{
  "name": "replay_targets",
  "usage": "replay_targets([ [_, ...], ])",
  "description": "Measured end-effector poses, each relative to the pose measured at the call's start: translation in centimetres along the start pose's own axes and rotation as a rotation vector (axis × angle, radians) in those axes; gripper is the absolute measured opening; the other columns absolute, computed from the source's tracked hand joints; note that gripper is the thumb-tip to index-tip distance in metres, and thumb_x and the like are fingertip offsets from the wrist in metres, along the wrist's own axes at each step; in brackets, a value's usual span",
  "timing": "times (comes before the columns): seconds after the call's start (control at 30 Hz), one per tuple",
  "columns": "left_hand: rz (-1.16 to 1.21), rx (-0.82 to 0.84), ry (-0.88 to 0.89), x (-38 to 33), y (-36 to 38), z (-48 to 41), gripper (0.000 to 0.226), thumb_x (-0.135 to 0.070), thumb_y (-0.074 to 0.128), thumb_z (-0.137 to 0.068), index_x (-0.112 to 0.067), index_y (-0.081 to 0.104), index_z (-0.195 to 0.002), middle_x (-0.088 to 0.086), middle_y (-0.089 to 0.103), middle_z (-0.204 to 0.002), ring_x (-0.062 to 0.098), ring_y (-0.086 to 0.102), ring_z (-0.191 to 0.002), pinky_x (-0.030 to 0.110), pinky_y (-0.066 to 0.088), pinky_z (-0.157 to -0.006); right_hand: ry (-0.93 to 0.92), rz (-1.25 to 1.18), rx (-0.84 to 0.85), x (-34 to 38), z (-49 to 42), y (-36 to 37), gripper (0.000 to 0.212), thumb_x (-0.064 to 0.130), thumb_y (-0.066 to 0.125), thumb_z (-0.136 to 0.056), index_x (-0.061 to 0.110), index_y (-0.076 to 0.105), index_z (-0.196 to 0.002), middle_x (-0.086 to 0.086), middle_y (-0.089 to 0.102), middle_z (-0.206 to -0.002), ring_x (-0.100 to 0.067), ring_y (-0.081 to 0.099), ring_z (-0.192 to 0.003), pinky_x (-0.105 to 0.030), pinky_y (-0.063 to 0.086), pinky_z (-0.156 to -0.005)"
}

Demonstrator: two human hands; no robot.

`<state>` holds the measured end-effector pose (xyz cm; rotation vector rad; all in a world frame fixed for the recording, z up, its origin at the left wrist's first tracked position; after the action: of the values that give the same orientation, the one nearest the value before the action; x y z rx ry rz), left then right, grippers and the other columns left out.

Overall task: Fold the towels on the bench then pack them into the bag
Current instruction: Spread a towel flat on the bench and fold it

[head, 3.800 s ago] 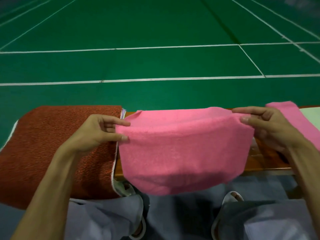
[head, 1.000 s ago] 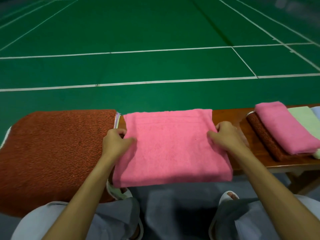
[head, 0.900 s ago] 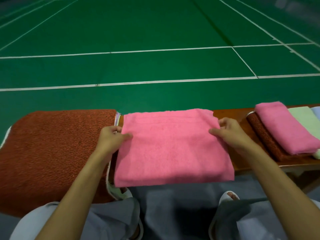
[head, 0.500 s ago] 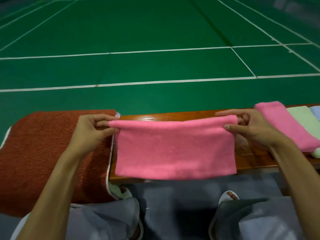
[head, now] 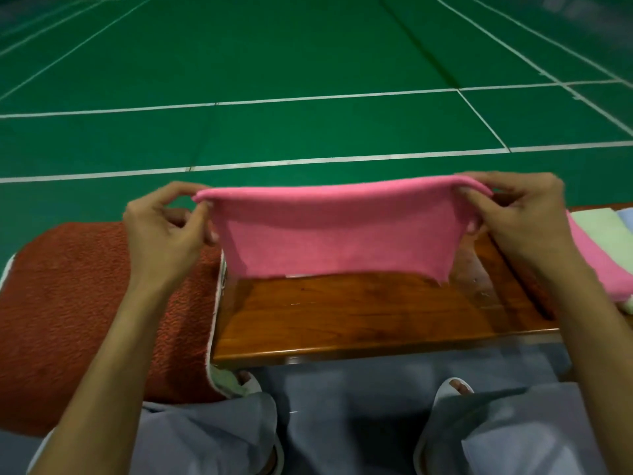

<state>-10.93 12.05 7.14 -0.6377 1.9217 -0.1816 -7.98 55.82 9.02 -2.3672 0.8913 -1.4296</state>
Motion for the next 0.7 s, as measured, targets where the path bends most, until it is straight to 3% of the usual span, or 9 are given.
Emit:
replay_targets([
  [0.1,0.158,0.001,0.046,-0.9,-0.4,0.6,0.017,0.005,0.063,-0.096,-0.008,0.068,-0.106,0.007,0.075,-0.078,0.011,0.076,-0.07,0.025,0.06,-0.066,0.04,-0.159,-0.022,0.0,0.6,0.1,0.027,0.0,0.071,-0.092,0.015,0.076,-0.113,0.01,0.078,-0.092,-0.002,0.07,-0.067,-0.016,0.054,-0.062],
  [0.2,0.105,0.184,0.012,0.3,-0.7,2.2,0.016,0.005,0.071,-0.091,-0.007,0.072,-0.1,0.002,0.079,-0.085,0.016,0.077,-0.08,0.026,0.062,-0.076,0.086,-0.117,0.11,-0.9,2.1,-0.1,0.035,-0.01,0.072,-0.085,0.016,0.075,-0.11,0.029,0.073,-0.089,0.008,0.068,-0.076,-0.009,0.053,-0.073],
  [0.3,-0.132,0.526,-0.156,2.6,0.2,4.3,0.021,-0.001,0.08,-0.083,-0.017,0.076,-0.095,0.001,0.077,-0.072,0.019,0.077,-0.07,0.035,0.062,-0.068,0.256,0.044,0.488,-3.6,4.4,1.2,0.044,-0.012,0.077,-0.08,0.025,0.077,-0.103,0.02,0.076,-0.078,0.009,0.063,-0.065,-0.009,0.051,-0.064],
  [0.37,-0.317,0.787,-0.27,4.0,1.1,5.8,0.025,-0.01,0.085,-0.08,-0.022,0.076,-0.1,0.001,0.075,-0.065,0.018,0.075,-0.062,0.029,0.057,-0.064,0.367,0.219,0.814,-5.5,6.6,2.1,0.044,-0.001,0.084,-0.078,0.032,0.078,-0.106,0.016,0.078,-0.09,0.004,0.07,-0.079,-0.018,0.057,-0.077],
  [0.43,-0.404,0.916,-0.312,4.8,1.9,6.6,0.025,-0.019,0.086,-0.082,-0.027,0.075,-0.103,-0.001,0.074,-0.063,0.015,0.072,-0.056,0.025,0.055,-0.059,0.447,0.378,0.944,-6.7,7.2,1.6,0.041,0.006,0.085,-0.079,0.037,0.077,-0.105,0.016,0.078,-0.093,-0.003,0.073,-0.089,-0.027,0.058,-0.086],
  [0.53,-0.476,0.585,-0.13,3.8,2.3,4.9,0.004,-0.032,0.079,-0.089,-0.028,0.078,-0.091,-0.006,0.068,-0.056,0.009,0.061,-0.05,0.024,0.042,-0.05,0.437,0.553,0.829,-6.6,6.1,0.9,0.02,0.015,0.079,-0.084,0.031,0.08,-0.095,0.014,0.078,-0.086,-0.002,0.071,-0.08,-0.028,0.057,-0.081],
  [0.6,-0.495,0.318,0.036,2.5,3.2,4.4,0.018,-0.039,0.069,-0.095,-0.024,0.08,-0.098,-0.006,0.073,-0.075,0.014,0.065,-0.069,0.028,0.045,-0.062,0.349,0.647,0.582,-5.5,5.1,2.2,0.01,0.026,0.071,-0.09,0.026,0.078,-0.097,0.006,0.077,-0.09,-0.012,0.07,-0.08,-0.032,0.053,-0.075],
  [0.67,-0.461,0.302,0.14,1.6,6.0,4.9,0.039,-0.044,0.054,-0.098,-0.02,0.074,-0.12,0.001,0.074,-0.115,0.022,0.064,-0.107,0.037,0.05,-0.09,0.221,0.647,0.42,-4.3,5.0,6.0,0.037,0.039,0.06,-0.097,0.021,0.066,-0.129,-0.011,0.07,-0.128,-0.031,0.065,-0.115,-0.04,0.05,-0.093],
  [0.7,-0.441,0.361,0.16,1.5,7.9,5.4,0.048,-0.046,0.047,-0.1,-0.018,0.067,-0.133,0.004,0.066,-0.134,0.024,0.056,-0.127,0.042,0.044,-0.106,0.182,0.625,0.425,-3.9,5.4,8.4,0.053,0.045,0.052,-0.1,0.019,0.052,-0.146,-0.014,0.052,-0.151,-0.033,0.05,-0.137,-0.046,0.041,-0.11],
])
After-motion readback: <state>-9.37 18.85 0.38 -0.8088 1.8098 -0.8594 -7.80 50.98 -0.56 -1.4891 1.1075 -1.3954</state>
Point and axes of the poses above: each hand's wrist, its own z-axis away from the middle knuckle, its own y-axis out of the palm, x = y × z, the point moved 6 cm from there along -z, towards the middle knuckle
